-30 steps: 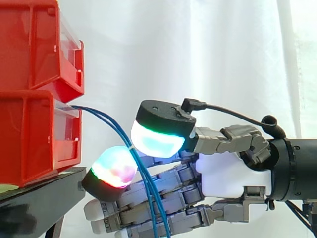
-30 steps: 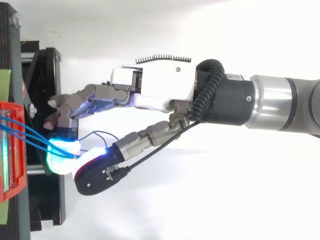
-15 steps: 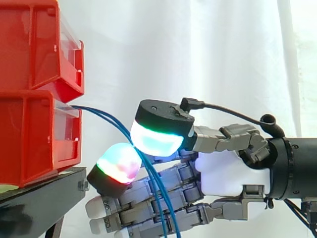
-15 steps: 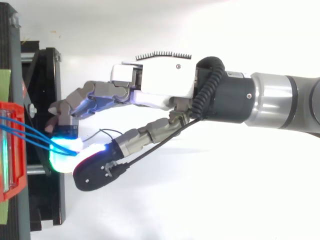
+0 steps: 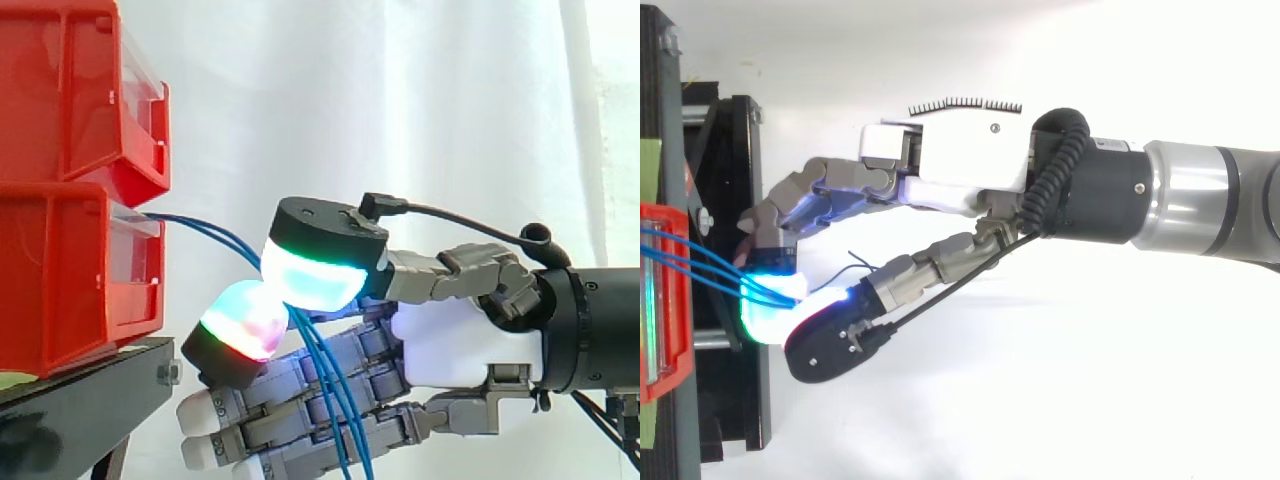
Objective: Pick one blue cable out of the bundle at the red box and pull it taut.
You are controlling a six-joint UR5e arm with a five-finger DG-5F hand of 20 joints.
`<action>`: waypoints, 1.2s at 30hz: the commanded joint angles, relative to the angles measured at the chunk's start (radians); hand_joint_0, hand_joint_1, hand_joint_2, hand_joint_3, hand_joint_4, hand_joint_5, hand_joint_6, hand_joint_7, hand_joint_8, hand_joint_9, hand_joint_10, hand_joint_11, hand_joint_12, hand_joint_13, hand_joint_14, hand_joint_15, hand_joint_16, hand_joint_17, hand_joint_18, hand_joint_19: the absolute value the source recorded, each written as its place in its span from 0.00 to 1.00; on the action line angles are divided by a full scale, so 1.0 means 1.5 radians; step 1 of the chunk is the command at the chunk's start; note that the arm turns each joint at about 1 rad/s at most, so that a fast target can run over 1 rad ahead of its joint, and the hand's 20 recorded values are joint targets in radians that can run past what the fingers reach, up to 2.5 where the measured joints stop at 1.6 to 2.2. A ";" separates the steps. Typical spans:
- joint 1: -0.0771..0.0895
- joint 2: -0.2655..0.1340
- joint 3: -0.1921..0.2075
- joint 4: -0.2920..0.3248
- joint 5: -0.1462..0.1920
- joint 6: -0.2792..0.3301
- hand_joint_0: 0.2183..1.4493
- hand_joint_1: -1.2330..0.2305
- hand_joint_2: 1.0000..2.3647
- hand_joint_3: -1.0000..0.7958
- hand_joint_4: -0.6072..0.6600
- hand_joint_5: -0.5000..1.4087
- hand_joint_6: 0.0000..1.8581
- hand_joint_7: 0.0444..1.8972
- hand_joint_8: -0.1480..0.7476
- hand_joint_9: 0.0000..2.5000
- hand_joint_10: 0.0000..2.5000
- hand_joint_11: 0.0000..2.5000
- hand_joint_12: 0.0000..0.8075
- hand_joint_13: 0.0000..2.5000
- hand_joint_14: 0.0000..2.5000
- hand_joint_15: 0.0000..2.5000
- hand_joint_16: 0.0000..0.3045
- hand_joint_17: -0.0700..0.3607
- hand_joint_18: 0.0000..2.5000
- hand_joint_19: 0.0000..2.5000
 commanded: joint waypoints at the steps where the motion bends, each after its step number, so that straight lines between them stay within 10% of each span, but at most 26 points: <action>1: -0.001 0.000 0.009 -0.028 -0.001 0.000 0.36 0.30 0.00 0.28 0.58 0.15 0.51 0.46 0.50 0.21 0.00 0.14 0.45 0.13 0.00 0.06 0.18 0.44 0.12 0.01; 12: -0.004 0.002 0.036 -0.119 -0.008 0.006 0.26 0.50 0.00 0.29 0.60 0.16 0.49 0.47 0.53 0.22 0.00 0.14 0.48 0.12 0.00 0.08 0.19 0.46 0.10 0.05; 36: -0.011 0.002 0.062 -0.126 -0.008 0.003 0.30 0.41 0.01 0.38 0.58 0.16 0.49 0.47 0.52 0.22 0.00 0.14 0.46 0.13 0.00 0.07 0.18 0.45 0.11 0.05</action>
